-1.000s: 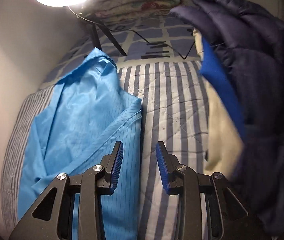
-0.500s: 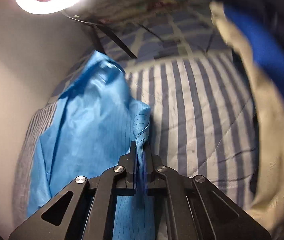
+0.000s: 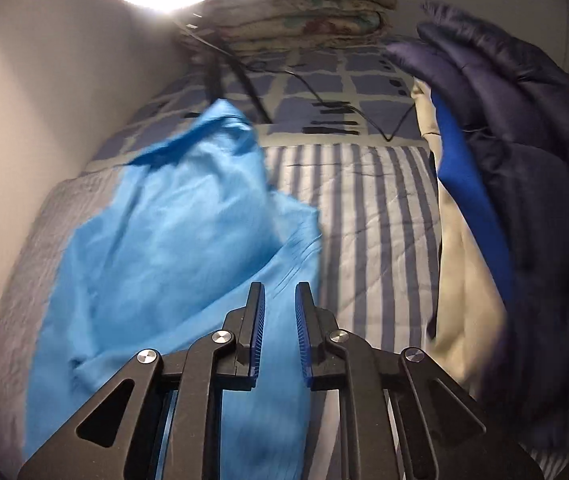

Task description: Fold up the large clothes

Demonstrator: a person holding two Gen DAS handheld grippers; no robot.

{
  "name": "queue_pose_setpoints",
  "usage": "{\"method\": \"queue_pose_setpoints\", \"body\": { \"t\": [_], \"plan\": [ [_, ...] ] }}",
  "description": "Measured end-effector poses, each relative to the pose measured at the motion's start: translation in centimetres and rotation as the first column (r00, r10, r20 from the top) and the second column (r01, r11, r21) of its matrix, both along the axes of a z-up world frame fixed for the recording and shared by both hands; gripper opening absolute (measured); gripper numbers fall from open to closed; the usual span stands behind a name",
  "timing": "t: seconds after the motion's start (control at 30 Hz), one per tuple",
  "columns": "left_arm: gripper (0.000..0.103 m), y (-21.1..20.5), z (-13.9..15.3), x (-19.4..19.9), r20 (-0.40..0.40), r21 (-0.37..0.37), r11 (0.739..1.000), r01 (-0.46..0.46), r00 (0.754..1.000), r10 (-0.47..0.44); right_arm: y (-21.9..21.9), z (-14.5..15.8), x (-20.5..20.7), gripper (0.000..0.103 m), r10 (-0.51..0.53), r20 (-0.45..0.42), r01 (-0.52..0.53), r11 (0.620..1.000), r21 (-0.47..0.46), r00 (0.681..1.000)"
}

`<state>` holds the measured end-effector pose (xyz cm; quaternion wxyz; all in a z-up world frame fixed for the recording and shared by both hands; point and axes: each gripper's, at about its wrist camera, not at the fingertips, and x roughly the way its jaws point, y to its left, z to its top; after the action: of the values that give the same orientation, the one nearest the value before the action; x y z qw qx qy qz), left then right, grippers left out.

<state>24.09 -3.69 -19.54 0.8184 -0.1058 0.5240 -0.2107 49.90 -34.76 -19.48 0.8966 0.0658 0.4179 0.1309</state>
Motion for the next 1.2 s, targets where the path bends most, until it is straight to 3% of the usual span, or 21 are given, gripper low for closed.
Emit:
{"method": "queue_pose_setpoints", "body": {
  "t": [0.13, 0.23, 0.37, 0.43, 0.47, 0.57, 0.63, 0.7, 0.77, 0.97, 1.07, 1.2],
  "plan": [
    [0.001, 3.0, 0.2, -1.0, 0.020, 0.006, 0.999, -0.054, 0.998, 0.054, 0.7, -0.8, -6.3, 0.014, 0.119, -0.081, -0.111, 0.989, 0.095, 0.990],
    [0.001, 4.7, -0.1, -1.9, 0.029, 0.020, 0.996, -0.083, 0.996, 0.083, 3.3, -2.9, -10.9, 0.014, 0.183, -0.124, -0.176, 0.982, 0.066, 0.975],
    [0.001, 6.5, -0.6, -2.7, 0.015, 0.021, 0.993, -0.112, 0.994, 0.112, 7.3, -5.7, -13.1, 0.014, 0.217, -0.174, -0.212, 0.976, 0.047, 0.961],
    [0.001, 7.2, -0.5, -3.1, 0.014, 0.013, 0.992, -0.127, 0.992, 0.127, 9.7, -6.2, -14.4, 0.016, 0.248, -0.161, -0.253, 0.967, -0.009, 0.955],
    [0.007, 7.7, -0.3, -3.4, 0.020, 0.011, 0.991, -0.135, 0.991, 0.135, 10.3, -5.9, -15.2, 0.016, 0.270, -0.160, -0.278, 0.960, -0.027, 0.949],
    [0.056, 9.3, -0.2, -4.6, 0.029, -0.011, 0.984, -0.179, 0.983, 0.179, 9.3, -4.0, -17.3, 0.016, 0.305, -0.171, -0.307, 0.952, 0.016, 0.937],
    [0.057, 10.7, -0.7, -5.3, 0.004, -0.045, 0.976, -0.211, 0.977, 0.212, 7.1, -2.2, -20.2, 0.027, 0.270, -0.153, -0.270, 0.963, 0.021, 0.950],
    [0.057, 11.7, -1.4, -6.2, -0.025, -0.062, 0.972, -0.226, 0.974, 0.225, 4.6, -1.0, -23.6, 0.052, 0.236, -0.145, -0.231, 0.972, 0.053, 0.961],
    [0.057, 12.2, -2.3, -7.1, -0.045, -0.067, 0.970, -0.234, 0.972, 0.231, 1.9, -0.4, -27.9, 0.054, 0.203, -0.138, -0.192, 0.977, 0.094, 0.969],
    [0.057, 12.8, -6.8, -9.6, -0.177, -0.115, 0.955, -0.275, 0.951, 0.253, -1.0, -4.5, -35.9, 0.054, 0.167, -0.260, -0.125, 0.977, 0.171, 0.951],
    [0.057, 12.2, -8.0, -10.6, -0.198, -0.135, 0.948, -0.288, 0.945, 0.259, -0.8, -6.4, -37.4, 0.054, 0.197, -0.300, -0.121, 0.960, 0.254, 0.934],
    [0.046, 10.6, -8.4, -11.0, -0.173, -0.105, 0.964, -0.246, 0.959, 0.226, 0.3, -7.9, -37.9, 0.054, 0.234, -0.324, -0.144, 0.950, 0.278, 0.916]
  ]
}}
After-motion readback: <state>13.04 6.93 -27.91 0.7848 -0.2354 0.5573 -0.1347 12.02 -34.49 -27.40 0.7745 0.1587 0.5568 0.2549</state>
